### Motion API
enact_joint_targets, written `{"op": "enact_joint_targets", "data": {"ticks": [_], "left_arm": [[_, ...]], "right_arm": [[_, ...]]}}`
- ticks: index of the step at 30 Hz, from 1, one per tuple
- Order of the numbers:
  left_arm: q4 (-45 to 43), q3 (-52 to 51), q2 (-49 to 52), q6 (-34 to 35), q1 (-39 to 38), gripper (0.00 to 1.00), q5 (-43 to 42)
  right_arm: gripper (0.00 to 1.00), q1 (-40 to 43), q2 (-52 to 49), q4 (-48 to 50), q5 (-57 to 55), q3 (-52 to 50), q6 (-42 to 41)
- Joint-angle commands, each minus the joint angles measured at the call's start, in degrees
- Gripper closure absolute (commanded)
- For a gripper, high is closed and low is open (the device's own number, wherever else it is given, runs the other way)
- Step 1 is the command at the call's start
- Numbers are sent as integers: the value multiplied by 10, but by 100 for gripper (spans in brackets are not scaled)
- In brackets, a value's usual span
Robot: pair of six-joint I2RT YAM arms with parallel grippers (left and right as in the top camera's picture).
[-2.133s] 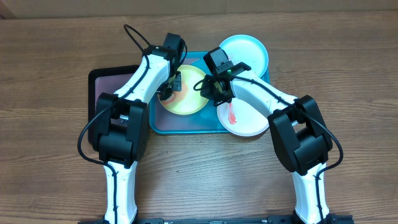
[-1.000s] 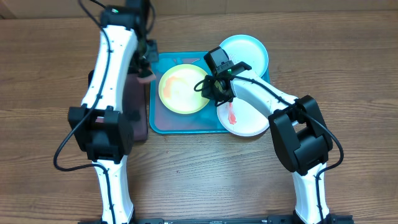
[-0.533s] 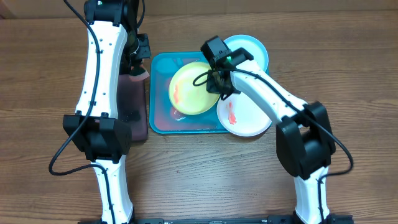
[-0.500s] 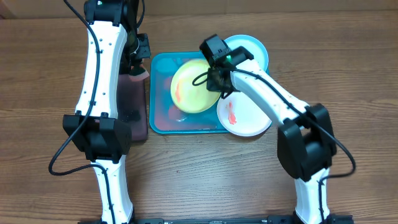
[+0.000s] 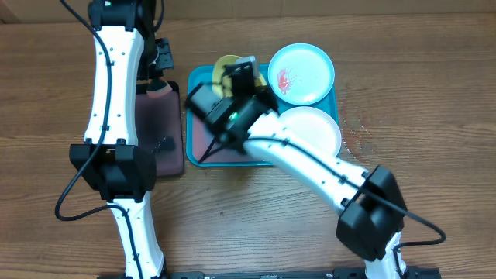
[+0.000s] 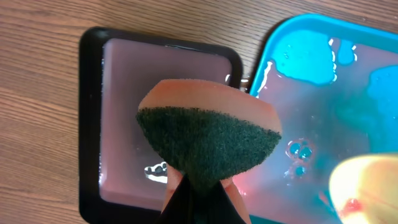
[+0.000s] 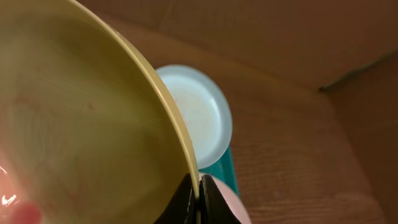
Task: Clean dirty plates on tray and stack at the side
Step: 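Lift the yellow plate with right gripper and carry it right of tray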
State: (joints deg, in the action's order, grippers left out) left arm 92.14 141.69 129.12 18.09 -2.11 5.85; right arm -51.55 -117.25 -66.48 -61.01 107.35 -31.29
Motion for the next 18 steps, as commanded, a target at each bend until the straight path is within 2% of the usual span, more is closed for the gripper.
{"op": "enact_joint_targets", "data": {"ticks": [1,9,18], "left_arm": [[0,8,-1,4,6,96,3],[-2,8,0,4,7,96,3],[-2,8,0,4,7,96,2]], "right_arm": [[96,-30,13,0,-174,10,-4],[96,-65,13,-3,-253,10,-4],[96,-66,13,-3,-254,10,-5]]}}
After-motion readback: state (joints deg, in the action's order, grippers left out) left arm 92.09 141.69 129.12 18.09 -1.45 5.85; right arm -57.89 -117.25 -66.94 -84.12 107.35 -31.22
